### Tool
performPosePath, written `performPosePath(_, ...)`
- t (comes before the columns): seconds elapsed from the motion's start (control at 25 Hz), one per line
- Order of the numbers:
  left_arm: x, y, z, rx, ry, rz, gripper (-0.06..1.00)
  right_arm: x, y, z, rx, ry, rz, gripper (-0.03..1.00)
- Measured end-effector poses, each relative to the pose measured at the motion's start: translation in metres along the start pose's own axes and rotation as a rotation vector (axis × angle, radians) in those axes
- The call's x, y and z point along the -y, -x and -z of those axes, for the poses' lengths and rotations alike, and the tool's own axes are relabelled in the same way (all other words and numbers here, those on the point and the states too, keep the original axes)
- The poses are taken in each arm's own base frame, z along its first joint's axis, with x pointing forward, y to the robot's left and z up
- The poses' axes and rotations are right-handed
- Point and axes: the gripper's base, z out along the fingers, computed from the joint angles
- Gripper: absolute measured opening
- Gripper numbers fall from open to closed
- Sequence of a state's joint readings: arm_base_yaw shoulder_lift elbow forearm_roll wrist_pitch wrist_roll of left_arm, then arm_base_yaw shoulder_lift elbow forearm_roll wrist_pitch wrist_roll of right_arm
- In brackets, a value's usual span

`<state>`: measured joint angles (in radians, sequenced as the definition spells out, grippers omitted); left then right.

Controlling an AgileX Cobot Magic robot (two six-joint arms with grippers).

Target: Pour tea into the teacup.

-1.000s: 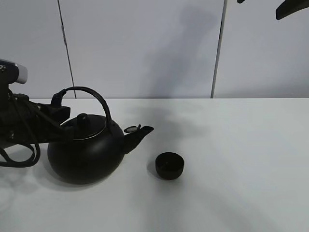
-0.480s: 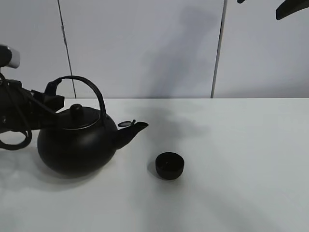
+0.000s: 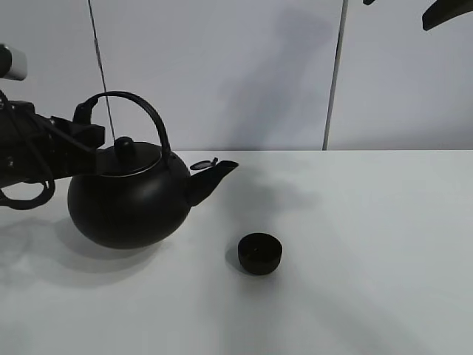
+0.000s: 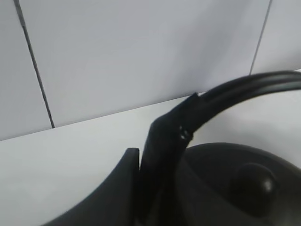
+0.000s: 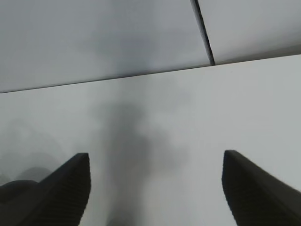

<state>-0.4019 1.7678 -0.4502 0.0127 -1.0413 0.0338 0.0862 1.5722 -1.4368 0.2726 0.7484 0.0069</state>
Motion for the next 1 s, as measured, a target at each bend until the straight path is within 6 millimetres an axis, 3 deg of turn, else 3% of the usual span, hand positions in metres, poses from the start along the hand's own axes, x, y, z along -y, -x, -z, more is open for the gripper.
performPosePath(0.44,0.035,0.015,-0.009,0.052,-0.003,0.025,0.11,0.000,0.000,0.000,0.000,0.000,0.000,0.54)
performPosePath(1.0,0.042,0.017,-0.011,0.063,-0.022,-0.054,0.11,0.000,0.000,0.000,0.000,0.000,0.000,0.54)
